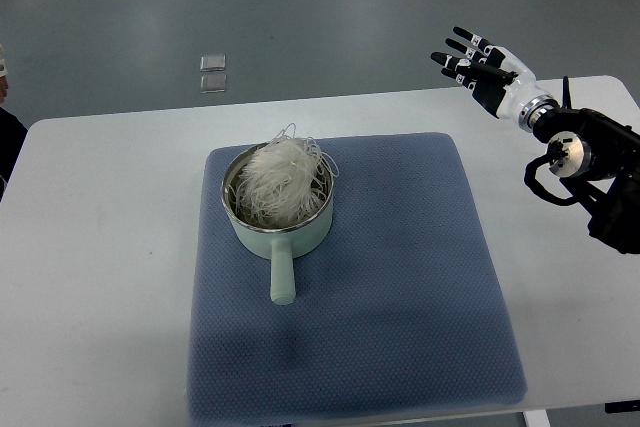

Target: Put vermicelli into pot with right hand

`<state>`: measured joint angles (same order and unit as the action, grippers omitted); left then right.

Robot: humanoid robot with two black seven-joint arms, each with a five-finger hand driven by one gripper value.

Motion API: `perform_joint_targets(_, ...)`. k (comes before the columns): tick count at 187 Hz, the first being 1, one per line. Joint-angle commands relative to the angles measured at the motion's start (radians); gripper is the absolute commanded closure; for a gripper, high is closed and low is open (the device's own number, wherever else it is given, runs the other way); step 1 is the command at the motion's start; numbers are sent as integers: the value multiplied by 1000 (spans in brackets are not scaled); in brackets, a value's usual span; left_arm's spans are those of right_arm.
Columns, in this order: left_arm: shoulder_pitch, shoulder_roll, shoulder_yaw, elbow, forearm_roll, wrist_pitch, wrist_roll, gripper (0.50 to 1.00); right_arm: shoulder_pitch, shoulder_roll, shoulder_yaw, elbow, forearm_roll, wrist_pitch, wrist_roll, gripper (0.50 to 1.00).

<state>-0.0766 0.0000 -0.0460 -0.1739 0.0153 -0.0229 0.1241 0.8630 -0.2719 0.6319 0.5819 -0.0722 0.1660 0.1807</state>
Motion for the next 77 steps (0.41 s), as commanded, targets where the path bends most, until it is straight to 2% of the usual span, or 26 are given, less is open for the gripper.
perform_joint_targets(1, 0, 0, 0, 1, -1, 0, 0, 500, -7, -3, -1, 0, 69, 1, 0, 577)
perform_joint_targets(77, 0, 0, -2, 1, -1, 0, 0, 500, -27, 20, -1, -10, 74, 1, 17, 572)
